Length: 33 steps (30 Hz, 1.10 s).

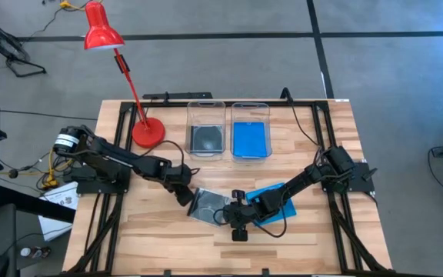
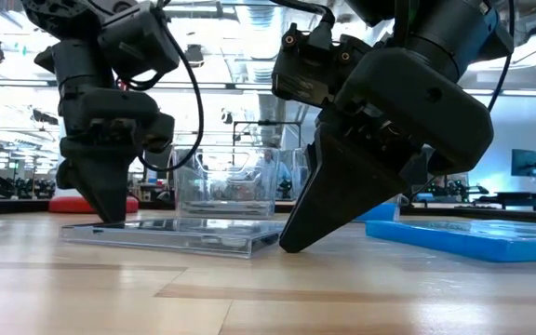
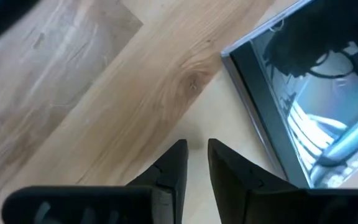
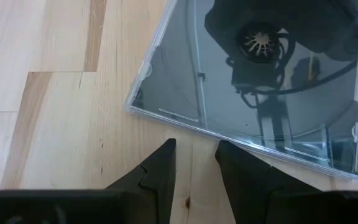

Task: Pick & place jewel cases by type
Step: Put the black cd case into the left transparent bin

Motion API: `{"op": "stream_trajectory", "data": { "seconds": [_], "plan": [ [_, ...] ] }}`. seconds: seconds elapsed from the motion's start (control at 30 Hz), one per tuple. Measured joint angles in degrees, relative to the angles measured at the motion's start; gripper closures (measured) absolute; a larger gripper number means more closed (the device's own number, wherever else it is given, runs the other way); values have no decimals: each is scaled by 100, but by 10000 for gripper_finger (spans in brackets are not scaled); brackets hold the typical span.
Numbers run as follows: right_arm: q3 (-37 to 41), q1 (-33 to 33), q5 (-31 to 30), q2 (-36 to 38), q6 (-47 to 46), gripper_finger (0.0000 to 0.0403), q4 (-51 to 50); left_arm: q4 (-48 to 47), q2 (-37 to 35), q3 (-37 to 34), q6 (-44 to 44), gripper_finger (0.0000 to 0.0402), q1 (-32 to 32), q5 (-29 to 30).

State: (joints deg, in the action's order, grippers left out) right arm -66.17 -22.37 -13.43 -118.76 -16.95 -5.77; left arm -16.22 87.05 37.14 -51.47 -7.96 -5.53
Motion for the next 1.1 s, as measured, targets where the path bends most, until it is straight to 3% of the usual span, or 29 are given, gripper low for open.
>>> {"op": "stream_trajectory", "data": {
  "seconds": [0.5,1.1],
  "plan": [
    [17,42,0,-2,-107,285,114,464,355,20,-1058,340,-389,52],
    [17,55,-31,-13,-216,285,183,-1,551,644,-771,340,-405,108]
  ]
}}
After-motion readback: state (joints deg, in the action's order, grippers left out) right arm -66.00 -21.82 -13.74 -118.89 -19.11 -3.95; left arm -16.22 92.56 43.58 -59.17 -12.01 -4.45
